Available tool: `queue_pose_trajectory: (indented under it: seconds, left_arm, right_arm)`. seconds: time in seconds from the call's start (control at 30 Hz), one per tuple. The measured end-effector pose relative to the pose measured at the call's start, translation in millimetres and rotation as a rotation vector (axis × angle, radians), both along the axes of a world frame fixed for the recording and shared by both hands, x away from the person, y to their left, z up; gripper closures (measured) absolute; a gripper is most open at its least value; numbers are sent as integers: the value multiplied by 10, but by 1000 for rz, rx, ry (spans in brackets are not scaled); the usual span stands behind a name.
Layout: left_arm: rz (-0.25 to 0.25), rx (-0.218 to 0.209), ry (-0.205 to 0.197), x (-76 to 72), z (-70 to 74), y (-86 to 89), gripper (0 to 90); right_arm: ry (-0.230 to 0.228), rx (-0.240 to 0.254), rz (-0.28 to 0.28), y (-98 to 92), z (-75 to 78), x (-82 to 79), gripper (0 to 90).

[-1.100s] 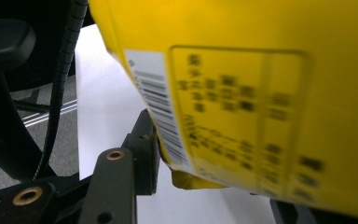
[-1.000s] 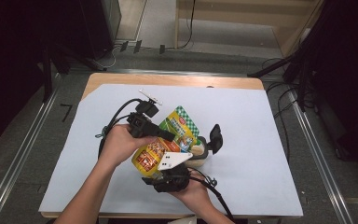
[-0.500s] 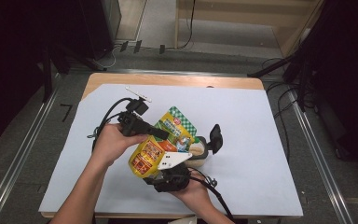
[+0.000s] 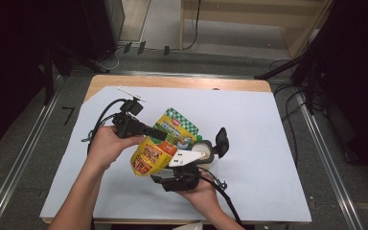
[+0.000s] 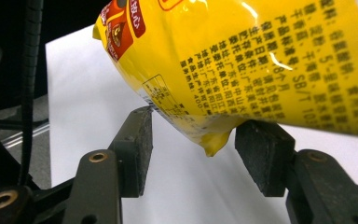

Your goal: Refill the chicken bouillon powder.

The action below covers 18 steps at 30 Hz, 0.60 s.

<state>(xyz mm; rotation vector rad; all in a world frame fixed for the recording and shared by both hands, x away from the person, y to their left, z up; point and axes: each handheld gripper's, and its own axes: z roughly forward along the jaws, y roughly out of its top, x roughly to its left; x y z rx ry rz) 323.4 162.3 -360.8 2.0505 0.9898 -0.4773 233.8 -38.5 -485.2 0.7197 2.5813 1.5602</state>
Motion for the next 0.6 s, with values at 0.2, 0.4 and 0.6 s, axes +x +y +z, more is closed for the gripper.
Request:
queue_pose_trajectory:
  seconds: [0.2,0.4,0.6]
  left_arm:
    - [23,-4,-27,24,3,124,900]
    - [28,-27,-23,50,1,229,900]
    - [55,-58,-24,85,9,356,900]
  right_arm:
    - [17,6,-33,-38,13,30,473]
    - [21,9,-43,-63,18,51,471]
    - [14,7,-43,-69,25,41,467]
